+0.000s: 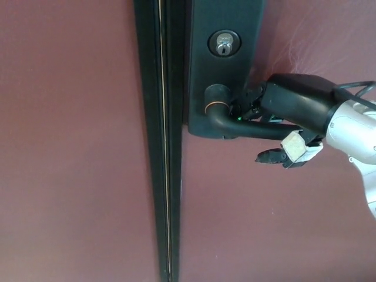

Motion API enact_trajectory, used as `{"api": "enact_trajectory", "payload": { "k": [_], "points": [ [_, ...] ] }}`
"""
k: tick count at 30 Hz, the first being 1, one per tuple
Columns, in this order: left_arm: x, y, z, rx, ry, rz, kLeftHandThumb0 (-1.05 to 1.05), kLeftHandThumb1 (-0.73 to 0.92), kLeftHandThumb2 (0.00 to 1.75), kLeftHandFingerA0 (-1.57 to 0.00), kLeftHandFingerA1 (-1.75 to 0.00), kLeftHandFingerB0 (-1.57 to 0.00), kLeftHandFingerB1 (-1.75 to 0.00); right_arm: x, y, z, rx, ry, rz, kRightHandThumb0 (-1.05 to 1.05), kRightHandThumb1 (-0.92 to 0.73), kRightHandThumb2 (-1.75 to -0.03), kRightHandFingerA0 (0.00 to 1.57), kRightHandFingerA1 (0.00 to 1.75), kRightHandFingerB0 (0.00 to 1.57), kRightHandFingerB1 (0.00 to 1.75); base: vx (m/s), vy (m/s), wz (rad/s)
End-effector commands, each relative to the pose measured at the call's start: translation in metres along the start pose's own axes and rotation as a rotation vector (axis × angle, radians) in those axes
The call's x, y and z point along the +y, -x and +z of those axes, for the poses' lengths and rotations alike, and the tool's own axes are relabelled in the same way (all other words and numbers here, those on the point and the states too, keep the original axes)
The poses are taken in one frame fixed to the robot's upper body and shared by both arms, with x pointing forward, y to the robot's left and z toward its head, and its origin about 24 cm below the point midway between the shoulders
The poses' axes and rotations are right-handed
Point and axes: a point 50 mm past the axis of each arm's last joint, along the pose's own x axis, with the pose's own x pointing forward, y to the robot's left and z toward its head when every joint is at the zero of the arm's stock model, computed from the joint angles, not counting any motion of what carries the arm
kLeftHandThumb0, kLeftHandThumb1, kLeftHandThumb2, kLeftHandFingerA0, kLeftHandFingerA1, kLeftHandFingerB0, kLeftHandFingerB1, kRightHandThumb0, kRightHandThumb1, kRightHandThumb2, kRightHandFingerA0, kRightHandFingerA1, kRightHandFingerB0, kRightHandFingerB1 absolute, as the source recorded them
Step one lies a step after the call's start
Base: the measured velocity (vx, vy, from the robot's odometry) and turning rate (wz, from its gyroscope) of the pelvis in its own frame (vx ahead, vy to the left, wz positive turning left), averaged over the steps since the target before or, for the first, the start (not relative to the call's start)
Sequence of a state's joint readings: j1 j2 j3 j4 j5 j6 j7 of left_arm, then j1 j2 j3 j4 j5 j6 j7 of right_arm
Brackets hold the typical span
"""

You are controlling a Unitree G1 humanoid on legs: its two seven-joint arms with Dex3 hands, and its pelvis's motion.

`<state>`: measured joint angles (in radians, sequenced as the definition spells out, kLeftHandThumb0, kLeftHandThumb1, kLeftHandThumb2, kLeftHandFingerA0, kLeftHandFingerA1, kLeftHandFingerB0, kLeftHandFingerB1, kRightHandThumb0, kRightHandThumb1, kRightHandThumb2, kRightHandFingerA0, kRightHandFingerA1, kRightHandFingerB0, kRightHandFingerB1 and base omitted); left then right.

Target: The robot walks towards the door handle and put its right hand on it and twist the handle

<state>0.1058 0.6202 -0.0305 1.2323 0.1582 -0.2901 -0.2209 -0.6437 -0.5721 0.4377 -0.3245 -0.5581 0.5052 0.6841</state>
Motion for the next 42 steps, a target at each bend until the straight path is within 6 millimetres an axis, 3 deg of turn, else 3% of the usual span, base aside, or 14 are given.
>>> {"api": "enact_trajectory", "payload": {
  "k": [1,11,13,14,15,16,18,19,23,24,39,40,41,42],
  "points": [
    [-0.001,0.001,-0.003,0.011,-0.009,-0.012,-0.18,0.7,0.6,-0.62,-0.46,-0.47,-0.41,0.015,-0.001,-0.007,0.019,-0.039,0.078,-0.07,-0.52,-0.55,0.94,0.61,0.76,0.52,0.0,0.0,0.0],
    [-0.003,0.001,-0.006,0.022,-0.007,-0.019,-0.18,0.7,0.6,-0.62,-0.46,-0.47,-0.41,0.011,-0.004,-0.009,0.018,-0.06,0.064,-0.07,-0.52,-0.55,0.95,0.61,0.76,0.52,0.0,0.0,0.0],
    [-0.004,0.002,-0.008,0.029,-0.001,-0.019,-0.18,0.7,0.6,-0.62,-0.46,-0.47,-0.41,0.013,-0.003,-0.01,0.009,-0.071,0.05,-0.13,-0.5,-0.57,0.85,0.58,0.71,0.51,0.0,0.0,0.0],
    [-0.006,0.003,-0.011,0.039,-0.003,-0.02,-0.18,0.7,0.6,-0.62,-0.46,-0.47,-0.41,0.016,-0.002,-0.01,0.007,-0.065,0.053,-0.18,-0.52,-0.56,0.58,0.46,0.56,0.42,0.0,0.0,0.0],
    [-0.005,0.003,-0.012,0.043,0.001,-0.02,-0.18,0.7,0.6,-0.62,-0.46,-0.47,-0.41,0.014,-0.001,-0.01,0.006,-0.048,0.058,-0.45,-0.52,-0.57,0.15,0.3,0.2,0.28,0.0,0.0,0.0],
    [-0.005,0.003,-0.012,0.044,0.005,-0.019,-0.18,0.7,0.6,-0.62,-0.46,-0.47,-0.41,0.01,-0.001,-0.009,0.01,-0.028,0.061,-0.63,-0.43,-0.75,0.05,0.24,0.1,0.31,0.0,0.0,0.0],
    [-0.004,0.003,-0.012,0.042,0.004,-0.019,-0.18,0.7,0.6,-0.62,-0.46,-0.47,-0.4,0.003,0.0,-0.008,0.014,-0.011,0.054,-0.68,-0.55,-0.57,0.01,0.23,0.12,0.26,0.0,0.0,0.0],
    [-0.004,0.003,-0.012,0.042,0.001,-0.019,-0.18,0.7,0.6,-0.62,-0.46,-0.47,-0.4,-0.003,0.0,-0.006,0.015,-0.006,0.046,-0.72,-0.44,-0.81,0.02,0.17,0.09,0.28,0.0,0.0,0.0],
    [-0.001,0.002,-0.007,0.028,-0.009,-0.017,-0.18,0.7,0.6,-0.62,-0.46,-0.46,-0.4,-0.028,0.005,-0.002,0.015,0.005,-0.018,-0.73,-0.43,-0.85,0.0,0.19,0.07,0.29,0.0,0.0,0.0],
    [-0.002,0.002,-0.008,0.029,-0.01,-0.018,-0.18,0.7,0.6,-0.62,-0.46,-0.47,-0.4,-0.031,0.007,-0.001,0.015,0.005,-0.028,-0.82,-0.49,-0.67,0.03,0.17,0.11,0.25,0.0,0.0,0.0],
    [0.003,0.003,-0.006,0.013,-0.003,-0.016,-0.18,0.7,0.61,-0.62,-0.46,-0.46,-0.4,-0.075,0.025,0.01,-0.025,-0.011,-0.092,-0.74,-0.55,-0.57,0.01,0.24,0.09,0.26,0.0,0.0,0.0],
    [0.003,0.003,-0.005,0.015,-0.004,-0.014,-0.18,0.7,0.61,-0.61,-0.45,-0.46,-0.4,-0.078,0.027,0.009,-0.023,-0.004,-0.095,-0.71,-0.43,-0.81,0.03,0.18,0.09,0.26,0.0,0.0,0.0],
    [0.003,0.003,-0.005,0.016,-0.004,-0.013,-0.18,0.7,0.61,-0.61,-0.45,-0.46,-0.4,-0.079,0.028,0.009,-0.022,-0.001,-0.096,-0.71,-0.43,-0.81,0.03,0.18,0.09,0.26,0.0,0.0,0.0],
    [0.003,0.003,-0.005,0.017,-0.014,-0.012,-0.18,0.7,0.6,-0.62,-0.46,-0.46,-0.4,-0.08,0.029,0.008,-0.022,0.001,-0.102,-0.72,-0.54,-0.57,0.01,0.24,0.1,0.26,0.0,0.0,0.0]
  ]
}}
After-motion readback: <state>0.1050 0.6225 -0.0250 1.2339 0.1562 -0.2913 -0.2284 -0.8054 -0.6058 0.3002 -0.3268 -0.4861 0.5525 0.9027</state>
